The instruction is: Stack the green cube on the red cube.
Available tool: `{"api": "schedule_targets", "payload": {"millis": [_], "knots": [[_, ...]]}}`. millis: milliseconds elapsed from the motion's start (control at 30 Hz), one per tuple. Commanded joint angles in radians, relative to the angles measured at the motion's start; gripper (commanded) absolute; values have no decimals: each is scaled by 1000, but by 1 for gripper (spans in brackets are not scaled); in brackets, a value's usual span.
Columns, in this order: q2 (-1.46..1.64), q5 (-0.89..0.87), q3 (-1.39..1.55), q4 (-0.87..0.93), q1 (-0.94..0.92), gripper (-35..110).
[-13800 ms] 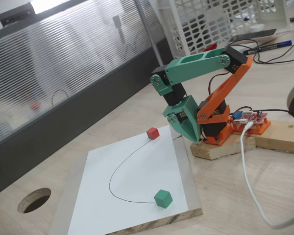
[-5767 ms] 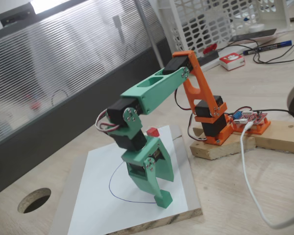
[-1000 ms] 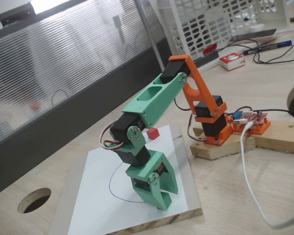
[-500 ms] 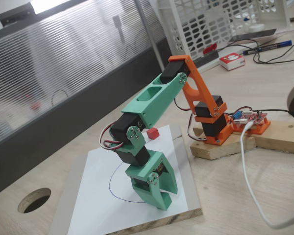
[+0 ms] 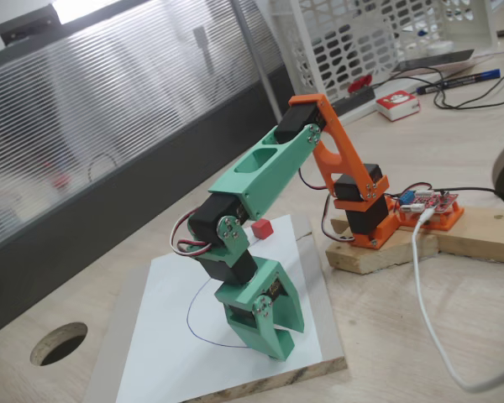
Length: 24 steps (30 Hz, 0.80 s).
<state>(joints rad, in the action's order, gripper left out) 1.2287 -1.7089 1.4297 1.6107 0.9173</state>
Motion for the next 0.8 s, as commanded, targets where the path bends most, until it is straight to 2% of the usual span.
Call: {"api": "schedule_targets", "payload": {"millis": [0, 400, 633, 767], "knots": [[26, -15, 5, 5, 21, 36], [28, -11, 5, 5, 21, 35], [34, -12, 3, -58, 21, 18], [34, -15, 3, -91, 21, 14]]}}
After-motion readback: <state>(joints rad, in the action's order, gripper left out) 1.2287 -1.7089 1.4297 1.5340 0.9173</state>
